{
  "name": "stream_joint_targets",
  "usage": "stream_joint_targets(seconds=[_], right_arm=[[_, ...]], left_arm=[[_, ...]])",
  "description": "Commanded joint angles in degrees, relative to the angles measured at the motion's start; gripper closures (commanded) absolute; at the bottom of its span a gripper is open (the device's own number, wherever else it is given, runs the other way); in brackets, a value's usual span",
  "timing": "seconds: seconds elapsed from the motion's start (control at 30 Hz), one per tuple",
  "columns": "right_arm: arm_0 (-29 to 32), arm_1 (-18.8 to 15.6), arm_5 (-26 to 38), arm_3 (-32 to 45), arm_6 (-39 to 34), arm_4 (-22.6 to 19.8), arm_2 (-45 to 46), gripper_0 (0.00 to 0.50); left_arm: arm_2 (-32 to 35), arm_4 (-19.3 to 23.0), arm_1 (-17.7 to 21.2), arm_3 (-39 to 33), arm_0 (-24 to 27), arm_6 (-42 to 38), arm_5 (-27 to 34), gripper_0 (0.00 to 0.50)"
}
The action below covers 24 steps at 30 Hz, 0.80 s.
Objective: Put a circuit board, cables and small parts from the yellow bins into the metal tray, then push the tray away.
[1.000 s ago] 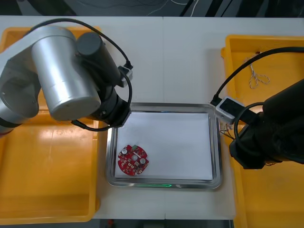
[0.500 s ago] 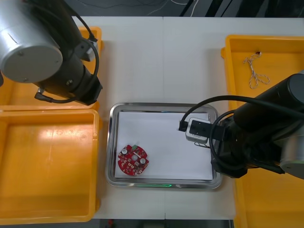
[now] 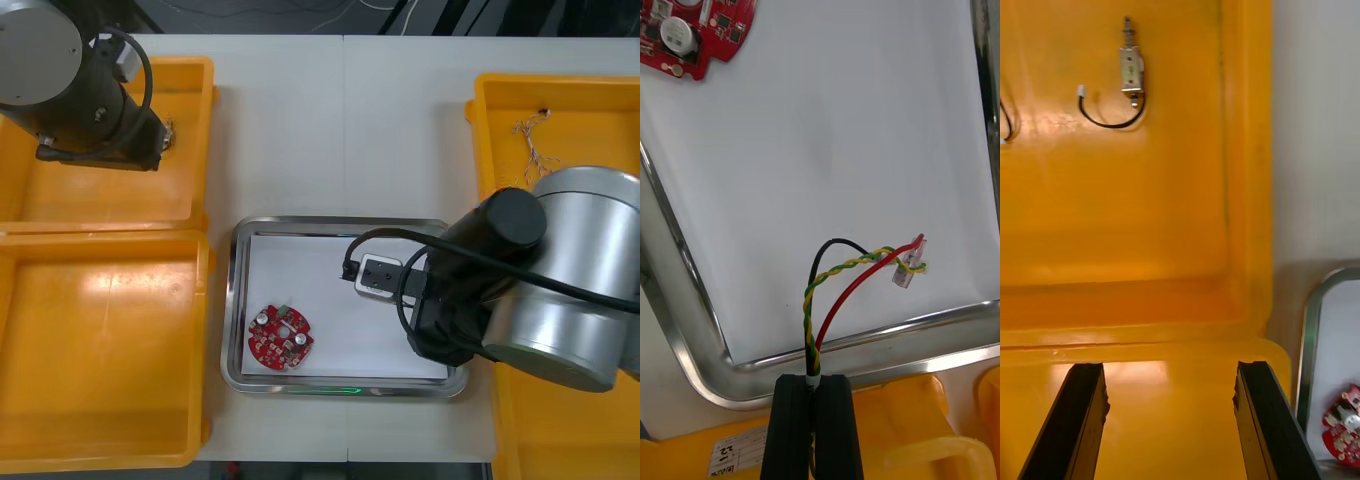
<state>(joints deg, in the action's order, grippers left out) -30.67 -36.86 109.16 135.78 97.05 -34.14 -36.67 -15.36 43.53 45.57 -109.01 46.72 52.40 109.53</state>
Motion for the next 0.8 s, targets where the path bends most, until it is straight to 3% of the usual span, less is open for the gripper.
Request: stream_joint_targets(seconds=[0.03,0.43,0.63,0.8], right_arm=[[-0.62,3.63,0.53,-1.57,3.76,3.55,-2.62,0.5],[3.34,7.24,-1.67,-6.67,5.96,7.86,-3.49,0.5],[6.77,7.41,-5.27,-7.02,6.75,11.02,-4.37,0.5],[9.23,8.03,-7.38,-8.17,7.01,12.07,-4.46,0.5]], left_arm=[[2.35,-1.61,2.33,2.93,1.88,0.95,0.47,0.0],[2.44,-1.52,2.24,11.01,1.88,11.5,-11.26,0.0],[2.44,-0.56,2.24,14.44,1.97,14.13,-16.27,0.0],[2.44,-0.38,1.36,18.92,3.64,16.59,-17.06,0.0]])
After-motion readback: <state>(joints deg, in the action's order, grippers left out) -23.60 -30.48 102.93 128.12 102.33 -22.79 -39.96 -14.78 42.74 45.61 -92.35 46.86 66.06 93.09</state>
